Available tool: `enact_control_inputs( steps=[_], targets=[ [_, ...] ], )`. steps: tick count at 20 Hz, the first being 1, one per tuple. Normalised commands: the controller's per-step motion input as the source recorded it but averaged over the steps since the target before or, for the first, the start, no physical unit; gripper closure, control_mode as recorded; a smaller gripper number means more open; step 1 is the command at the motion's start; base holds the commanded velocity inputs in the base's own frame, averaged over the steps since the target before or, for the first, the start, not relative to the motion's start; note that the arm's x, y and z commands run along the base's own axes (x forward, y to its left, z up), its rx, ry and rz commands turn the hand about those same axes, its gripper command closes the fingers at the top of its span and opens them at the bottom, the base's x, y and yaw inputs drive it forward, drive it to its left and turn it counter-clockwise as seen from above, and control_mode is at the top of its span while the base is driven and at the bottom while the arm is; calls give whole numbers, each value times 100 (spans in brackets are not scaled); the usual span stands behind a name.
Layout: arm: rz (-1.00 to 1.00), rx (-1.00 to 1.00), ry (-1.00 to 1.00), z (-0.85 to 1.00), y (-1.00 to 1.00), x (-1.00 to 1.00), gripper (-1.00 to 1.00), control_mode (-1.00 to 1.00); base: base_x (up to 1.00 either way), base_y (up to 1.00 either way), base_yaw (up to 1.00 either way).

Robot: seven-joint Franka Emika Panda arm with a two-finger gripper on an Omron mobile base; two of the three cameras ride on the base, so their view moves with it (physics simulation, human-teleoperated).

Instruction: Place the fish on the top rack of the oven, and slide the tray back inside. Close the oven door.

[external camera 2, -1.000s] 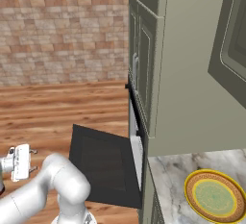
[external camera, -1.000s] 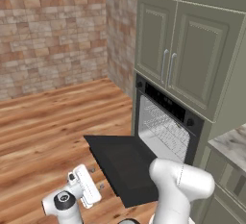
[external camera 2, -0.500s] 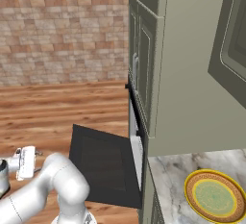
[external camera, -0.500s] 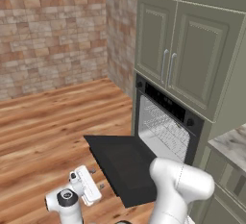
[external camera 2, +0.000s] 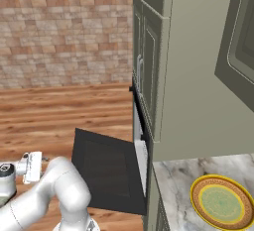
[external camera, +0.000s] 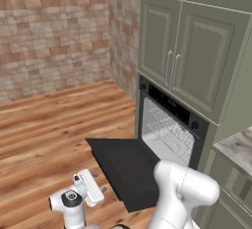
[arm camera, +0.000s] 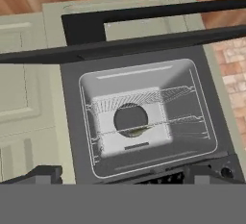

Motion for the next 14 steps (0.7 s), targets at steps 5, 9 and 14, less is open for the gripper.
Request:
enact_control_inputs(
  steps=[5, 9, 14],
  targets=[
    [0, 0, 2, -50, 0, 38, -100, -100, 0, 0, 0],
    [0, 0, 1, -53, 0, 38, -100, -100, 0, 0, 0],
    [0, 0, 0, -50, -1, 34, -100, -100, 0, 0, 0]
  ],
)
